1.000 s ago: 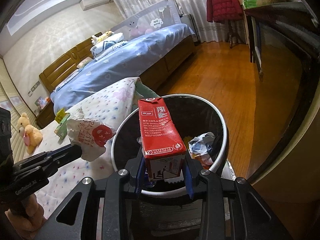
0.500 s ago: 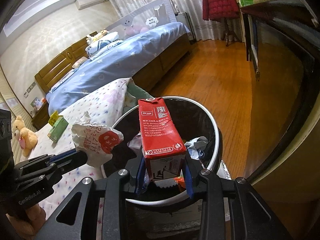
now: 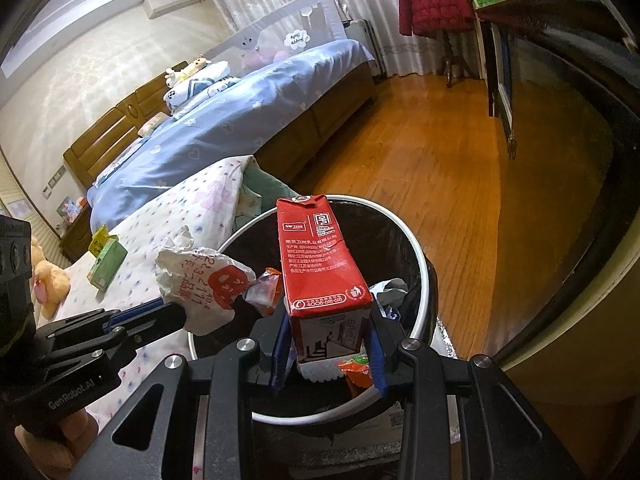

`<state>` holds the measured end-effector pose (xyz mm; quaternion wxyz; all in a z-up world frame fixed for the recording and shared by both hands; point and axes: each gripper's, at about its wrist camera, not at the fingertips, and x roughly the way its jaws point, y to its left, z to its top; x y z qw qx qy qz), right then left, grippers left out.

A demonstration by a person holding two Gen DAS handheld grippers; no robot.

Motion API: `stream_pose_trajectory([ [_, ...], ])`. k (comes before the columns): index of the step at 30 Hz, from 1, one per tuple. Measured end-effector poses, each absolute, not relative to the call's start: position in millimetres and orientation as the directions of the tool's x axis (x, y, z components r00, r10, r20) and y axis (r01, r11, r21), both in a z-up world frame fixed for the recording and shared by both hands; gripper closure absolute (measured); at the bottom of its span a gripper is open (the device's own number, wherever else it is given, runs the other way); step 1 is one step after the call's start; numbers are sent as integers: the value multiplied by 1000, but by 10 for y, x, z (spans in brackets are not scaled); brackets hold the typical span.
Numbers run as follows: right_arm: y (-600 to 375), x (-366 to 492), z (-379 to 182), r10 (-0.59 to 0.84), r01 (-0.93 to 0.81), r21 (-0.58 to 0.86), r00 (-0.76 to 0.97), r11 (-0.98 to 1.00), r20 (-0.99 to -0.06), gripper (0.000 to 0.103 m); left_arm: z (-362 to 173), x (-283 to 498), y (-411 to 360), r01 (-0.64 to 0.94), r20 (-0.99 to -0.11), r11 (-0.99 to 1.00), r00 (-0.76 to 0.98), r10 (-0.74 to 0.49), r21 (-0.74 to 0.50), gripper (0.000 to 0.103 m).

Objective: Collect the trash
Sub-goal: 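Open both tools to drop the tissue and carton into the bin, then withdraw, then move both open tools back over the bed toward the remaining items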

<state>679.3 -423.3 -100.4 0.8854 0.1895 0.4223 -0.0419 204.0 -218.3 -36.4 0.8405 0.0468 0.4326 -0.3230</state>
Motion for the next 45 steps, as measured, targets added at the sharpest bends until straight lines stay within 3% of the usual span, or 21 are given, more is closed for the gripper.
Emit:
stream_pose_trajectory([
  [24,-4331,6865,-1060,112,257,334,618,907,-778,66,-309,1994,-2240,583,-763,790,418,-493,-192,84],
  [27,-4332,6849,-1031,117,258,347,627,902,-770,56,-281,1948,-2129,570,-755,798,431,-494,-197,82],
  [30,-4282,6808,-967,123,244,358,648,901,-751,44,-261,1881,-1977,546,-747,813,450,-489,-204,67],
  [32,-4245,6795,-941,129,238,366,657,900,-743,29,-251,1833,-1861,528,-741,824,466,-484,-206,54],
  [34,-4193,6767,-909,137,227,377,670,898,-730,23,-239,1778,-1728,505,-735,839,488,-470,-201,50],
  [37,-4089,6747,-864,147,211,381,676,900,-722,20,-235,1690,-1489,455,-732,870,525,-433,-189,41],
  [45,-3722,6774,-805,184,156,387,683,909,-706,16,-208,1534,-879,340,-721,918,582,-376,-204,40],
])
